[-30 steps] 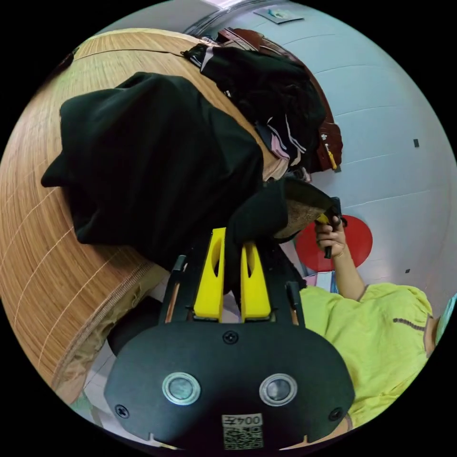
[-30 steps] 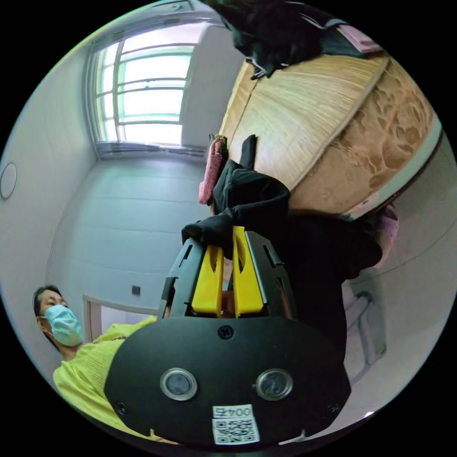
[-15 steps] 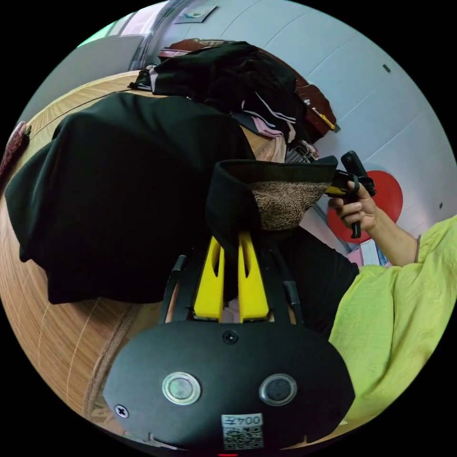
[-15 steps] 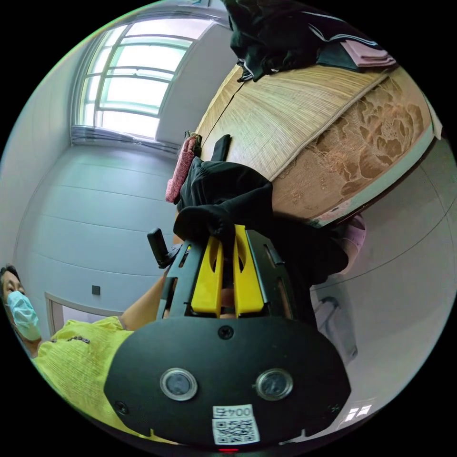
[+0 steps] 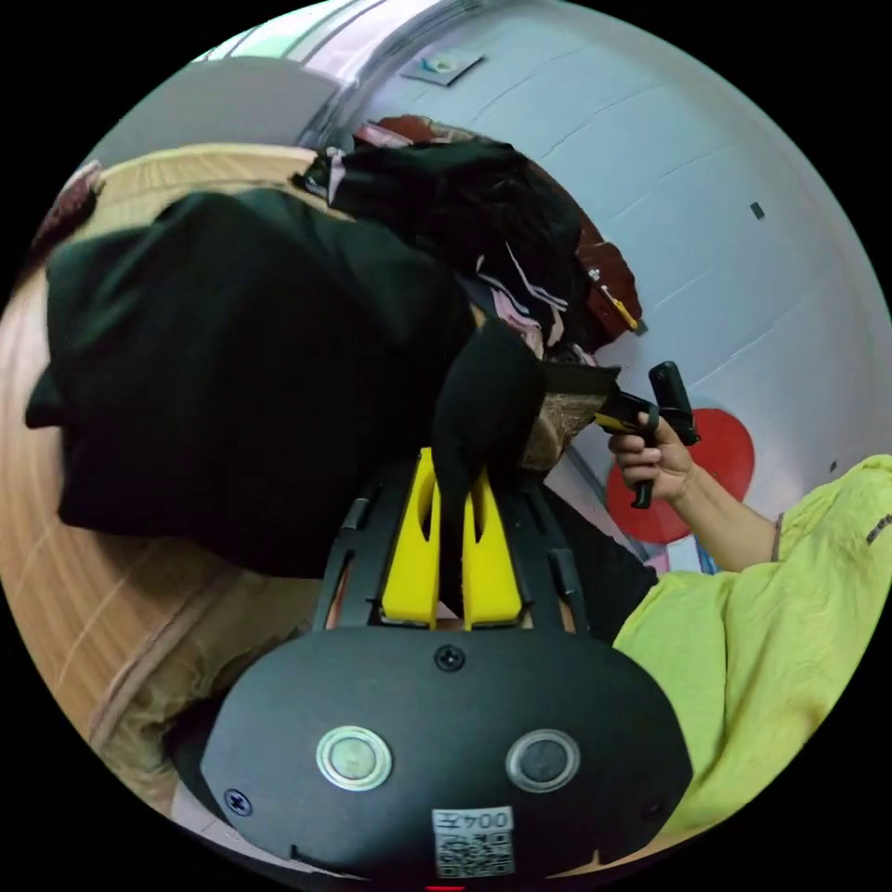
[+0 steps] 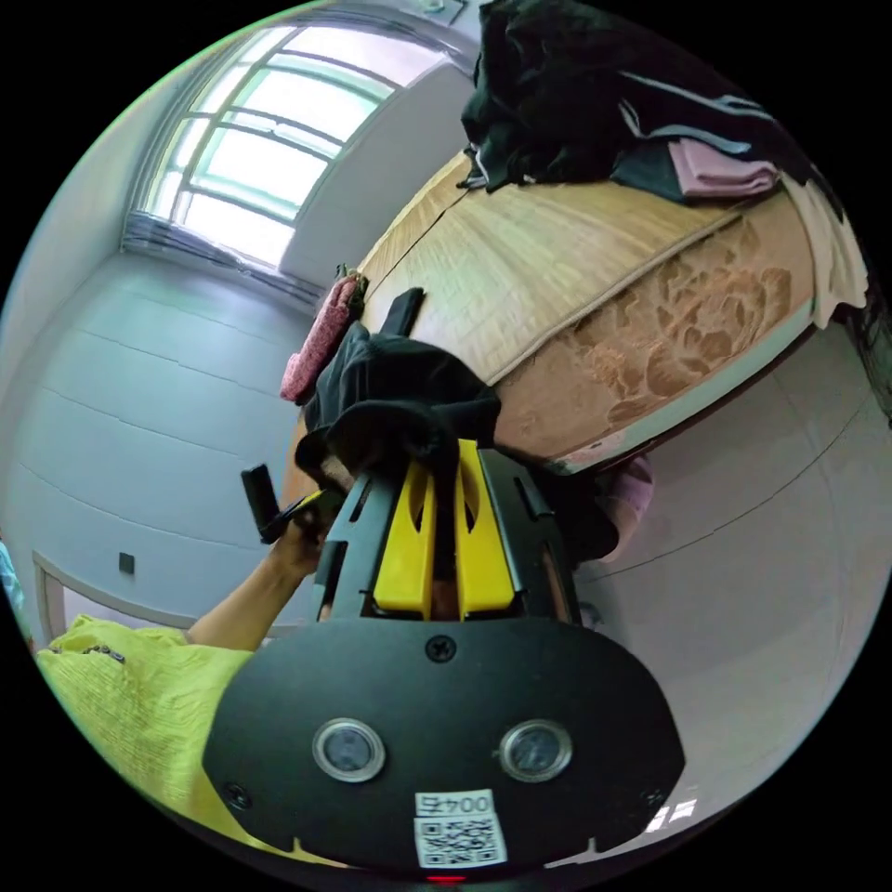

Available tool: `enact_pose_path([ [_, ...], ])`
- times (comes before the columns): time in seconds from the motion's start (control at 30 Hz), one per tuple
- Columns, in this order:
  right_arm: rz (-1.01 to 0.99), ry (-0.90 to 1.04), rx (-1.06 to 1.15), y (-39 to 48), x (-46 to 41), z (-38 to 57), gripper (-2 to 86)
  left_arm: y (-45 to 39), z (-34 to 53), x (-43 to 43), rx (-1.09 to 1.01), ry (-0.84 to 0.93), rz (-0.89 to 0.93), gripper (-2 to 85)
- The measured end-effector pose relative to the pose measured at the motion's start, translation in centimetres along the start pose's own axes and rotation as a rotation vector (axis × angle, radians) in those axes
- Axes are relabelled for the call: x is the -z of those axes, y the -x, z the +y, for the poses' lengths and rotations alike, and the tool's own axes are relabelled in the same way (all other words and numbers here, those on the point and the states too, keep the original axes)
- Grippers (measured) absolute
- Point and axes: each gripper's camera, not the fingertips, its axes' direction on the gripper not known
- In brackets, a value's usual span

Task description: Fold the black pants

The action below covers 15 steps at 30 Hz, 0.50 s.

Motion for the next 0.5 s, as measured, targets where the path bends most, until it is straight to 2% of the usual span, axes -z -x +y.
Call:
enact_pose_path([
  [0.17, 0.023, -0.216, 0.131, 4.6, 5.7, 0.7, 2.4, -6.6, -1.6, 11.9, -0.217, -0.192, -0.137, -0.3],
  [0.3, -0.001, -0.368, 0.375, 14.3, 11.5, -0.8, 1.8, -14.1, -4.9, 22.8, -0.416, -0.313, -0.331, -0.5],
  [0.5, -0.060, -0.538, 0.603, 29.9, 21.8, -2.2, 0.9, -23.1, -9.0, 39.3, -0.470, -0.489, -0.426, -0.5],
])
